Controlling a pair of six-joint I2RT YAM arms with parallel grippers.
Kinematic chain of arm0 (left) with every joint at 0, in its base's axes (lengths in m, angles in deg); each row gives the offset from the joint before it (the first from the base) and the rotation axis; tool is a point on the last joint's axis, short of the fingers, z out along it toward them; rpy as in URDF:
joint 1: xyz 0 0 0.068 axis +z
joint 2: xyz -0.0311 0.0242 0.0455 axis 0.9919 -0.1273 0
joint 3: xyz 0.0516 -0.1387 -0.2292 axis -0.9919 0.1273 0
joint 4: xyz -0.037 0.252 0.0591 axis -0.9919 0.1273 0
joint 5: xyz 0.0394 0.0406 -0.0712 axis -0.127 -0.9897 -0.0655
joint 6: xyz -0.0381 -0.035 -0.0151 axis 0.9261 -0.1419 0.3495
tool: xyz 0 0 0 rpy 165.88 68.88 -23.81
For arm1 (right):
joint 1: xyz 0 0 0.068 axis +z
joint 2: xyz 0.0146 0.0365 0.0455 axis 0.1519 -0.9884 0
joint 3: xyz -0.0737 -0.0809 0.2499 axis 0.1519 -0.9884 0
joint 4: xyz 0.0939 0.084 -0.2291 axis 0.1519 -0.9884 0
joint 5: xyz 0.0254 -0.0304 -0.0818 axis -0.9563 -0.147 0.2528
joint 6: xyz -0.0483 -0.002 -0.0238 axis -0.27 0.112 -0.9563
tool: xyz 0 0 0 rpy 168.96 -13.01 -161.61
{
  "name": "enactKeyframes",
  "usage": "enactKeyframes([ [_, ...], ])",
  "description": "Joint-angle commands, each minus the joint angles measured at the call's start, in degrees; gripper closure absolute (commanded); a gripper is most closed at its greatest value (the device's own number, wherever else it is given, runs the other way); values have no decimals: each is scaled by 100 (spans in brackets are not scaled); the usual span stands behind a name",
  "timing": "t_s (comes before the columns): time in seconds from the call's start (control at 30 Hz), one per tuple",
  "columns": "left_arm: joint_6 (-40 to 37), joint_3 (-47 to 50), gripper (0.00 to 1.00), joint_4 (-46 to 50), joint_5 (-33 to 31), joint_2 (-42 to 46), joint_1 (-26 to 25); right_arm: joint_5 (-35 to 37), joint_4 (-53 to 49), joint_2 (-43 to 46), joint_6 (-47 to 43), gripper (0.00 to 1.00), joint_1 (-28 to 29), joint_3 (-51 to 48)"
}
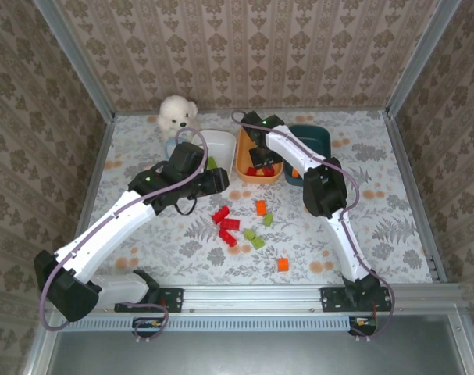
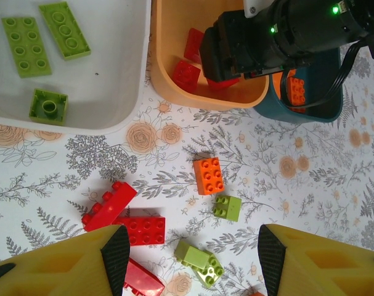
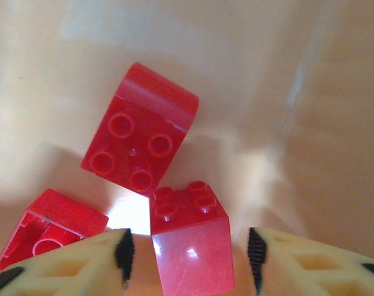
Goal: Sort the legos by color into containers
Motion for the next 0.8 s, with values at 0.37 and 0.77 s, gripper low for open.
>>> enactKeyframes([
  [0.37,-195,66,40,210,-70,52,-50,-249,90,1387,-66,39,103,501],
  [0.77,-961,224,40,644,261,-11,-112,-2231,2754,6204,363,39,205,-4255],
])
